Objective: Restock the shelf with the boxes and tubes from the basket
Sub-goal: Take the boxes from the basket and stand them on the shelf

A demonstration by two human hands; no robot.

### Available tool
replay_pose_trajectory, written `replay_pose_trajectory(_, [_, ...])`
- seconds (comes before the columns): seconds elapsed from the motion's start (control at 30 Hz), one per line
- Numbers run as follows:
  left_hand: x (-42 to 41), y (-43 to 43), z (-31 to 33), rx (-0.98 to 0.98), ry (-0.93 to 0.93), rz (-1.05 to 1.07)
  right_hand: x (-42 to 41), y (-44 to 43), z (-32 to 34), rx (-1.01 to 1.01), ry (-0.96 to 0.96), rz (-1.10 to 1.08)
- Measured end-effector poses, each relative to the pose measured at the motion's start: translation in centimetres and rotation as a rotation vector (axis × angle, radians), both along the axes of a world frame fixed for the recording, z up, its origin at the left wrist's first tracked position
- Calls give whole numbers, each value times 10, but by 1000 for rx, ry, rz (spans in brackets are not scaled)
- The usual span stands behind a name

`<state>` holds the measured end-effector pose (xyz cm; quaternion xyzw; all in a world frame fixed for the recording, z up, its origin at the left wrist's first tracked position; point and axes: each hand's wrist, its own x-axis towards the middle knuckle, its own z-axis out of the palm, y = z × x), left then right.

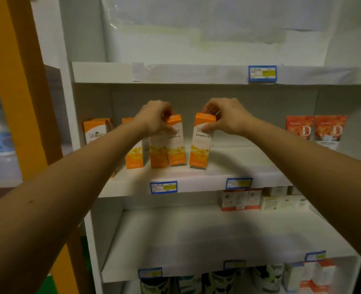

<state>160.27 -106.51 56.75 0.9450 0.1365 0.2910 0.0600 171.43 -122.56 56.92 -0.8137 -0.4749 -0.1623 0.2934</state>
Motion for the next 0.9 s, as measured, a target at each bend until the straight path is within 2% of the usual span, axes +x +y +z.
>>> replay_pose_trajectory(0.13, [17, 8, -8, 86, 9, 46, 11, 3, 0, -11, 25, -32])
replay_pose_trajectory(0.3, [25, 5, -14, 327, 55, 151, 21, 6, -1, -23, 76, -50])
replay_pose_trajectory(0.4, [24, 4, -15, 390, 64, 177, 24, 13, -3, 13, 111, -56])
replay_pose_trajectory(0.57, [21, 2, -18, 383, 93, 197, 29, 28, -12, 40, 158, -69])
replay_pose_trajectory(0.8, [0, -5, -20, 326, 77, 172, 27, 32, -26, -137, -7, -104])
replay_pose_trajectory(0.9, [-11, -10, -23, 337, 58, 163, 24, 21, -31, -115, -23, -131])
